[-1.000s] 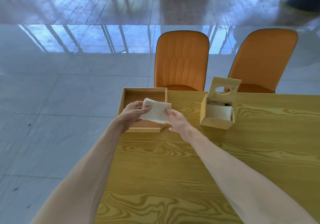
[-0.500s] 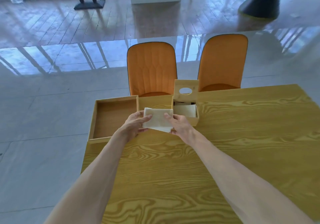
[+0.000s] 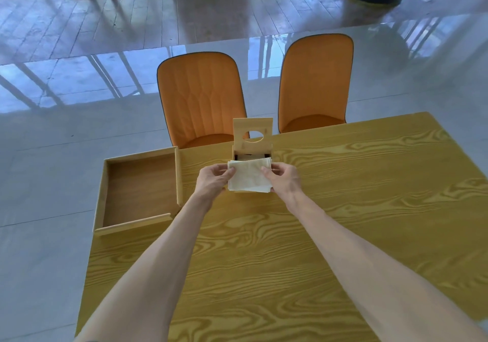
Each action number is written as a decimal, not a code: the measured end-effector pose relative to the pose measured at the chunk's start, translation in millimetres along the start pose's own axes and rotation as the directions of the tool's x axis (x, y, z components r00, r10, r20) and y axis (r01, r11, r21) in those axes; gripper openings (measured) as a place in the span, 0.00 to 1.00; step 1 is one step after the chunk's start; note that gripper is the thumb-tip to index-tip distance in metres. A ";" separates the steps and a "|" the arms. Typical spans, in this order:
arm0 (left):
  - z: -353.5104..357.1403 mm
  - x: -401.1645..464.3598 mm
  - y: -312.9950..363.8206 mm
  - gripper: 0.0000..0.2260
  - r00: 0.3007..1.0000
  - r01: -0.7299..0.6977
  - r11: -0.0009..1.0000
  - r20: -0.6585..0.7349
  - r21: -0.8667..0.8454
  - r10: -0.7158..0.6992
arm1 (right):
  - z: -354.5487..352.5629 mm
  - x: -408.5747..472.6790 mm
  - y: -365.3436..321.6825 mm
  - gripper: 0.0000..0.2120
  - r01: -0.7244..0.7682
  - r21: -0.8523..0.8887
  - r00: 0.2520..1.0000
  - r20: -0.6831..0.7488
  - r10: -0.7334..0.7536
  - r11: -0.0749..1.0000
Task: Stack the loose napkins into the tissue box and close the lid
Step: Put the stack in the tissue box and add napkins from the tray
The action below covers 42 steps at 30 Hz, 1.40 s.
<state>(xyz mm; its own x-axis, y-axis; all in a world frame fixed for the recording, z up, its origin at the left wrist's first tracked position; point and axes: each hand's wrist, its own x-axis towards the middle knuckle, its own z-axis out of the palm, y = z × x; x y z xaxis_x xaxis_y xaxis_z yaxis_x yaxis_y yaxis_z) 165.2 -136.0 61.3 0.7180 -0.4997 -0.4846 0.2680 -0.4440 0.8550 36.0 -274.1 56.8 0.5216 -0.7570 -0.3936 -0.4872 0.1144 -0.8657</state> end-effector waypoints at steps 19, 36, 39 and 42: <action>39.2 45.0 14.6 0.13 0.958 -0.029 0.894 -0.244 0.447 0.153 | 14.8 53.1 -6.7 0.14 -0.002 -0.442 0.968 -0.225 -0.109 0.897; 33.8 45.8 -1.5 0.16 0.979 0.037 0.910 -0.199 0.413 0.051 | 5.9 61.1 10.7 0.22 -0.049 -0.404 0.992 -0.125 -0.002 0.913; 32.0 41.2 0.4 0.17 0.985 0.048 0.914 -0.173 0.402 0.024 | 0.2 62.4 5.1 0.22 -0.046 -0.373 0.995 -0.104 0.007 0.927; 28.2 40.7 10.6 0.19 0.982 0.063 0.927 -0.190 0.371 0.009 | -8.8 66.3 -13.5 0.24 -0.030 -0.314 0.991 -0.130 -0.012 0.949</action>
<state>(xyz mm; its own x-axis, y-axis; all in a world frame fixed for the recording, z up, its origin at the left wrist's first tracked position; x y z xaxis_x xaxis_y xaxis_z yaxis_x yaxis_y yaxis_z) 179.1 -182.1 45.4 0.8293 -0.3533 -0.4330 0.0557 -0.7187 0.6931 71.0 -331.5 45.1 0.4319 -0.8355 -0.3397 -0.6977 -0.0708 -0.7129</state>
